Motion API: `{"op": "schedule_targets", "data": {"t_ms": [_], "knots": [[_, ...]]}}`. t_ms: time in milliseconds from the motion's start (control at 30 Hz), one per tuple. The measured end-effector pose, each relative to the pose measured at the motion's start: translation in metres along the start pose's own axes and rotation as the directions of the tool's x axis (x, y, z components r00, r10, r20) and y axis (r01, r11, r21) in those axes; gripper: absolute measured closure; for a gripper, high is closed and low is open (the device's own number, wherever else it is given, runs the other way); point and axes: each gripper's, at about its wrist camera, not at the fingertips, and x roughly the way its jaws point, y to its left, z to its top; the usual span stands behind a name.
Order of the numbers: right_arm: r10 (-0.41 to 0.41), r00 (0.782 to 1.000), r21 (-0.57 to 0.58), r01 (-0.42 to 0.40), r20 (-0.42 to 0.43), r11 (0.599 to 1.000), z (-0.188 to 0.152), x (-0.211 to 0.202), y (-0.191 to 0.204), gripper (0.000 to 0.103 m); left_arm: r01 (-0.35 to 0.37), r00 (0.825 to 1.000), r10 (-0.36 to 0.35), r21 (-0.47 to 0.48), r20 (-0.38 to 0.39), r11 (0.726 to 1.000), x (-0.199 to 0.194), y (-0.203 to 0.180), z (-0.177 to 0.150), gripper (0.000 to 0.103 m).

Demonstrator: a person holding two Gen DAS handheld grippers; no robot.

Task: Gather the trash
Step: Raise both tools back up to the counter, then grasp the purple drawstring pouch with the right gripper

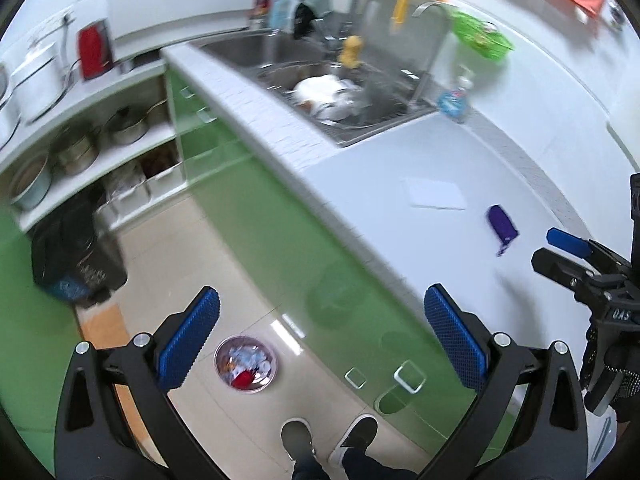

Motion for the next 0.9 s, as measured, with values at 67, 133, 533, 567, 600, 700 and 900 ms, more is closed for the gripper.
{"op": "schedule_targets", "data": {"t_ms": [67, 133, 533, 567, 600, 700, 900], "knots": [[-0.041, 0.999, 0.033, 0.041, 0.02, 0.999, 0.002, -0.011, -0.024, 0.006, 0.027, 1.0, -0.027, 0.032, -0.002, 0.999, 0.007, -0.021, 0.009, 0.003], [-0.075, 0.997, 0.058, 0.073, 0.028, 0.996, 0.001, -0.02, -0.045, 0.006, 0.044, 0.999, -0.043, 0.059, -0.009, 0.997, 0.013, -0.038, 0.015, 0.003], [-0.178, 0.983, 0.088, 0.182, -0.052, 0.979, 0.01, 0.009, -0.131, 0.006, 0.106, 0.994, -0.099, 0.152, -0.054, 0.983, 0.058, -0.116, 0.045, 0.003], [-0.178, 0.982, 0.084, 0.184, -0.067, 0.979, 0.012, 0.017, -0.136, 0.006, 0.105, 0.994, -0.097, 0.154, -0.056, 0.983, 0.06, -0.118, 0.047, 0.003], [-0.176, 0.981, 0.082, 0.183, -0.082, 0.98, 0.013, 0.025, -0.14, 0.006, 0.103, 0.994, -0.094, 0.154, -0.059, 0.983, 0.063, -0.121, 0.048, 0.003], [-0.173, 0.976, 0.064, 0.183, -0.132, 0.981, 0.018, 0.053, -0.153, 0.006, 0.094, 0.994, -0.085, 0.148, -0.068, 0.984, 0.07, -0.126, 0.052, 0.003], [-0.181, 0.961, 0.032, 0.192, -0.207, 0.981, 0.021, 0.093, -0.168, 0.006, 0.078, 0.994, -0.067, 0.122, -0.089, 0.989, 0.083, -0.124, 0.053, 0.003]]}}
